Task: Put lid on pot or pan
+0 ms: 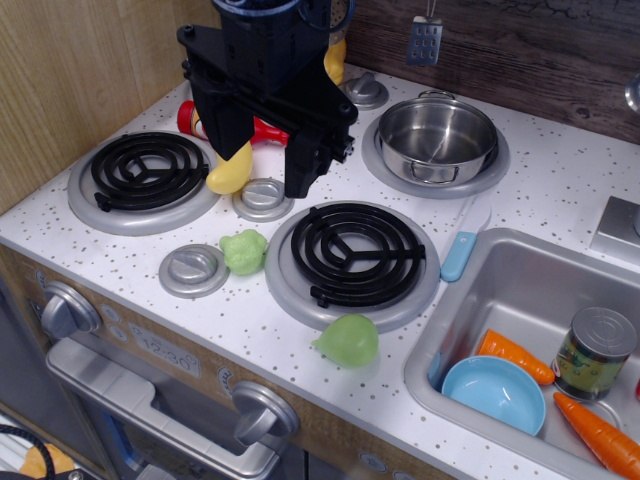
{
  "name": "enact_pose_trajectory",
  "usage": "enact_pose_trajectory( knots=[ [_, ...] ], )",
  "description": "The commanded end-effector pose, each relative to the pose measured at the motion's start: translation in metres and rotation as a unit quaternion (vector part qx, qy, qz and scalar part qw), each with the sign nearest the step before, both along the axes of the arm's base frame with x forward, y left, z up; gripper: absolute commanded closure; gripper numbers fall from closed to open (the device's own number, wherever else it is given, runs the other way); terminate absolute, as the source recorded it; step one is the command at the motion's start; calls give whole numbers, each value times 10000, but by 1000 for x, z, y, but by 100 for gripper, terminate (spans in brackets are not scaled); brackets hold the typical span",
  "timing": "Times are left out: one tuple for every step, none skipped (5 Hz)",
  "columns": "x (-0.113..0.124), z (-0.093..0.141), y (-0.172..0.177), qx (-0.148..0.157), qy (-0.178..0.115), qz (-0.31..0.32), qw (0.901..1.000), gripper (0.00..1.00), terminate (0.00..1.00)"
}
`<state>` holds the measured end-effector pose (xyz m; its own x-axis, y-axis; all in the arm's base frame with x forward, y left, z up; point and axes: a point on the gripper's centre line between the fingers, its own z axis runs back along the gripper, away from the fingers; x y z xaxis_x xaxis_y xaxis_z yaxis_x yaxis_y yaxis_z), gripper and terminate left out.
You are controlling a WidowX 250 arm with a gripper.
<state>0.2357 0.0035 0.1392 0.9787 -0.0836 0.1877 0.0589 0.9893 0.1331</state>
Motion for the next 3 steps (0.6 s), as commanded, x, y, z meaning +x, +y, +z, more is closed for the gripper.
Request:
enact_pose_trajectory(
  knots=[
    [0, 0, 0, 0, 0, 0, 10000, 0, 0],
    [17, 0, 38, -54, -461, 705, 9964, 0, 0],
    [41, -4, 75, 70, -839, 607, 9946, 0, 0]
  ],
)
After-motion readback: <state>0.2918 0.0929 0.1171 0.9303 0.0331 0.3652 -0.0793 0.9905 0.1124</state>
